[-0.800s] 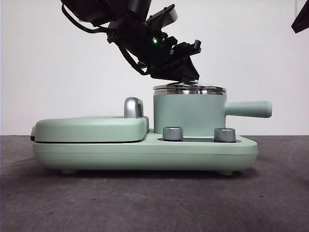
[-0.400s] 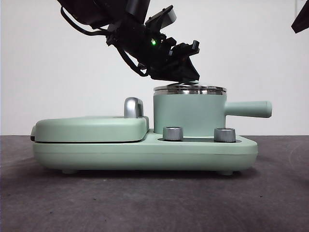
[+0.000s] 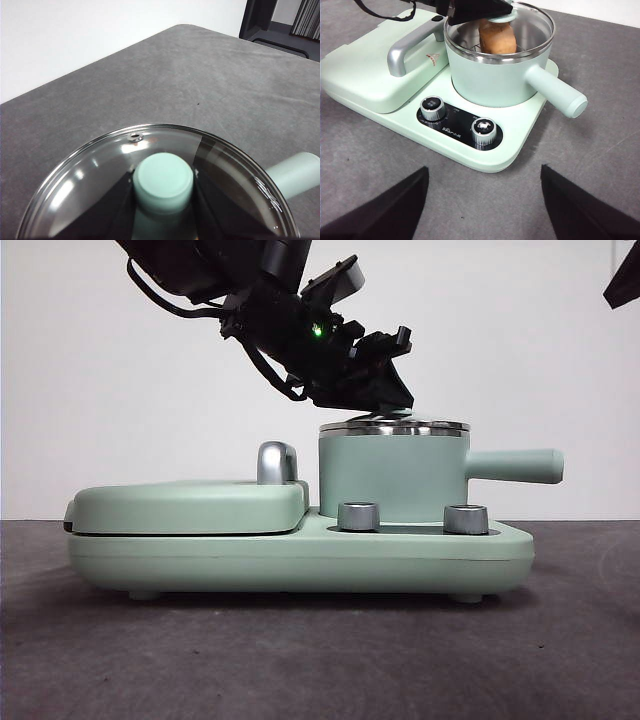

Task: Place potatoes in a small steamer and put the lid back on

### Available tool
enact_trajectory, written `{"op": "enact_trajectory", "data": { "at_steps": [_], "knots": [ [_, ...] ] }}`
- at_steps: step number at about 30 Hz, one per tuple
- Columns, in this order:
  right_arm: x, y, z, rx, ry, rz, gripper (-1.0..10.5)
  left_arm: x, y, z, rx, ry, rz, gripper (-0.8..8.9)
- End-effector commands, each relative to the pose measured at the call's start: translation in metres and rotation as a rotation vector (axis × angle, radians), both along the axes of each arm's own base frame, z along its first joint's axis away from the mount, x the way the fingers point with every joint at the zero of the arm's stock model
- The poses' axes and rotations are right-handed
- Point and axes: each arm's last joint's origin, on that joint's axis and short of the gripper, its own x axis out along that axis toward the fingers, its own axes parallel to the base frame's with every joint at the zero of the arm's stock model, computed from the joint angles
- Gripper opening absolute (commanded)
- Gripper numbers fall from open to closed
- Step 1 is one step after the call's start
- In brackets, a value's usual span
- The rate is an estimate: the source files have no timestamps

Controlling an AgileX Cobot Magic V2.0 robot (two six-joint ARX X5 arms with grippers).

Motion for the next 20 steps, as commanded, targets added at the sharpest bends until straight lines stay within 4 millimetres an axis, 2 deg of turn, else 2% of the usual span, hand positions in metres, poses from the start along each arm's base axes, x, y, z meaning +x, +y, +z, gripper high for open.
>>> {"op": "enact_trajectory", "data": {
  "at_steps": [1,4,13,20],
  "knots": [
    [0.000,0.001,0.002,0.011,-0.004,-0.003,3.5,0.002,-0.004,-0.013,0.027,0.049,-0.009,0.98],
    [0.000,0.001,0.002,0.011,-0.004,-0.003,3.5,0.000,-0.002,-0.005,0.024,0.043,-0.008,1.97],
    [0.000,0.001,0.002,0.011,-0.004,-0.003,3.5,-0.022,0.021,0.040,0.047,0.077,0.006,1.95],
    [0.000,0.000,0.001,0.003,0.008,-0.001,3.5,-0.049,0.056,0.072,0.044,0.278,0.090,1.95]
  ]
}}
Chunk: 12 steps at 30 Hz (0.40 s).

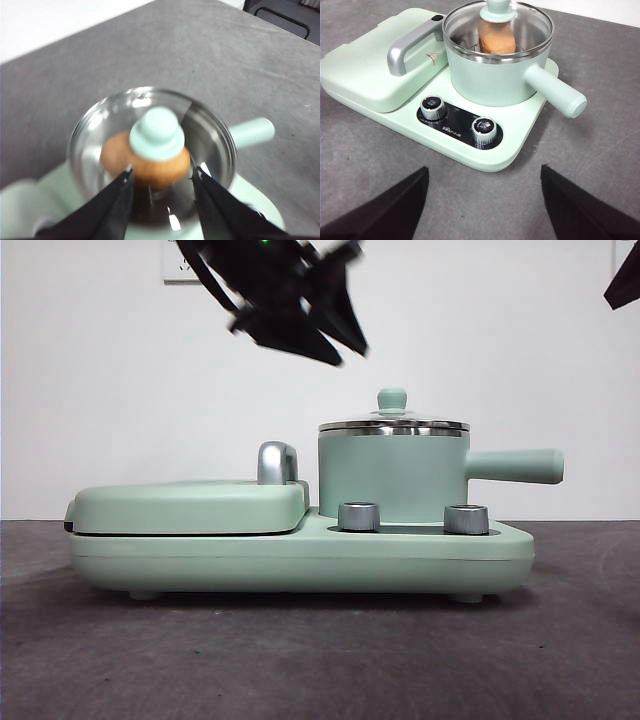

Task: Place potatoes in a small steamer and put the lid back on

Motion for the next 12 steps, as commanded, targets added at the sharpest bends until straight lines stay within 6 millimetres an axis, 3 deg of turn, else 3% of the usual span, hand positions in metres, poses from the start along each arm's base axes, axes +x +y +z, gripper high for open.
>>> {"op": "enact_trajectory", "data": {
  "at_steps": [1,7,12],
  "knots": [
    [0.000,0.001,0.001,0.005,0.007,0.000,3.5,-0.006,0.011,0.008,-0.043,0.125,0.068,1.95],
    [0.006,0.006,-0.002,-0.012,0.040,0.032,3.5,-0.028,0.037,0.015,-0.036,0.175,0.112,1.94],
    [0.021,0.018,-0.006,-0.022,0.064,0.087,3.5,-0.060,0.057,-0.007,-0.050,0.179,0.122,1.94]
  ]
}}
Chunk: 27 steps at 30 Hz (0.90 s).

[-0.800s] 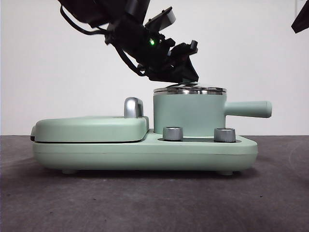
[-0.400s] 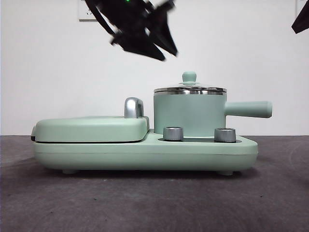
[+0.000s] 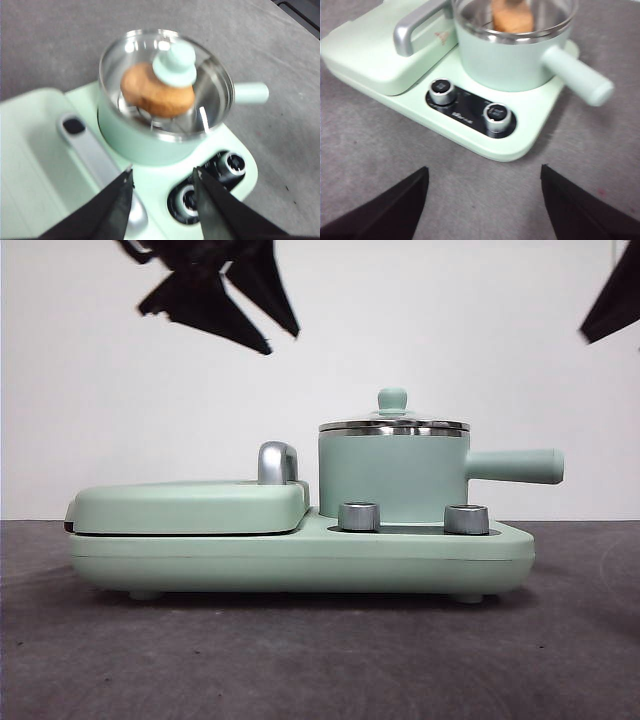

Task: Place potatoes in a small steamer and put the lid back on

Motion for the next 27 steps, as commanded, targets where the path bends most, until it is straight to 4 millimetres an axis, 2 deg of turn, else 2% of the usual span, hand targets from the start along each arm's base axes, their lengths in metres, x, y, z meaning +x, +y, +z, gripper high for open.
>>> {"op": "enact_trajectory", "data": {
  "at_steps": [1,7,12,17,23,24,25,26,27],
  "knots": [
    [0.009,0.008,0.001,0.009,-0.008,0.041,3.5,-0.018,0.009,-0.015,-0.030,0.013,0.011,1.94],
    [0.033,0.027,-0.004,0.041,-0.002,0.096,3.5,-0.069,0.040,-0.049,-0.062,0.047,0.061,1.94],
    [0.050,0.040,-0.010,0.047,0.023,0.133,3.5,-0.105,0.062,-0.059,-0.088,0.038,0.126,1.94],
    [0.061,0.049,-0.013,0.042,0.049,0.147,3.5,-0.126,0.075,-0.054,-0.103,0.014,0.156,1.91],
    [0.062,0.049,-0.012,0.056,0.045,0.146,3.5,-0.134,0.080,-0.050,-0.099,0.004,0.149,1.84],
    [0.061,0.048,-0.011,0.059,0.041,0.144,3.3,-0.135,0.081,-0.050,-0.100,0.003,0.150,1.56],
    [0.060,0.048,-0.010,0.061,0.034,0.141,2.4,-0.135,0.081,-0.050,-0.100,0.003,0.150,0.62],
    [0.060,0.048,-0.009,0.065,0.029,0.142,1.1,-0.135,0.081,-0.050,-0.102,0.004,0.150,0.02],
    [0.059,0.047,-0.008,0.067,0.021,0.144,-0.1,-0.135,0.081,-0.049,-0.103,-0.003,0.149,0.08]
  ]
}}
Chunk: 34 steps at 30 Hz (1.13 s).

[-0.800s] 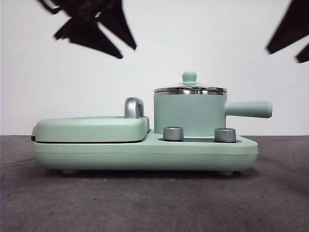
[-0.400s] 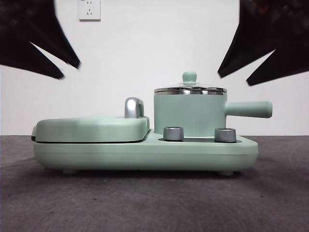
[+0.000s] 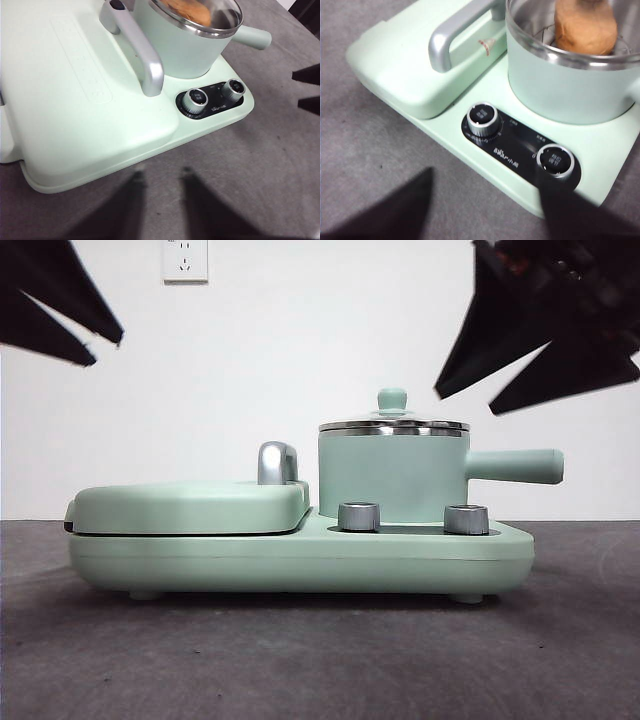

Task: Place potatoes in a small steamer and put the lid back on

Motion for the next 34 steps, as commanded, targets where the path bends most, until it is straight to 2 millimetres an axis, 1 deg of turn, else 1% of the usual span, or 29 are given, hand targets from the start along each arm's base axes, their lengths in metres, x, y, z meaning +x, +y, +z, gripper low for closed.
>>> {"op": "enact_trajectory", "data": {
  "at_steps": [1,16,18,20,22,24,29,32,34],
  "knots": [
    [0.001,0.002,0.008,0.023,-0.035,0.005,0.2,0.001,-0.001,0.002,-0.003,-0.016,-0.004,0.06],
    [0.000,0.002,0.011,0.051,-0.051,0.025,0.2,-0.003,0.000,0.002,-0.002,-0.012,-0.006,0.06],
    [0.000,0.002,0.011,0.051,-0.051,0.025,0.2,-0.005,0.003,0.004,0.038,-0.064,-0.023,0.06],
    [0.000,0.002,0.011,0.051,-0.051,0.025,0.2,-0.007,0.010,0.001,0.048,-0.124,0.031,0.06],
    [0.000,0.002,0.011,0.051,-0.051,0.025,0.2,-0.007,0.019,-0.008,0.036,-0.196,0.113,0.06],
    [0.000,0.002,0.011,0.051,-0.051,0.025,0.2,-0.010,0.031,-0.023,0.022,-0.275,0.198,0.06],
    [0.000,0.002,0.011,0.051,-0.051,0.025,0.2,-0.027,0.063,-0.070,0.015,-0.433,0.486,0.06],
    [0.000,0.002,0.011,0.051,-0.051,0.025,0.2,-0.035,0.073,-0.093,0.018,-0.472,0.572,0.06],
    [0.000,0.002,0.011,0.051,-0.051,0.025,0.2,-0.037,0.077,-0.104,0.017,-0.494,0.605,0.06]
  ]
}}
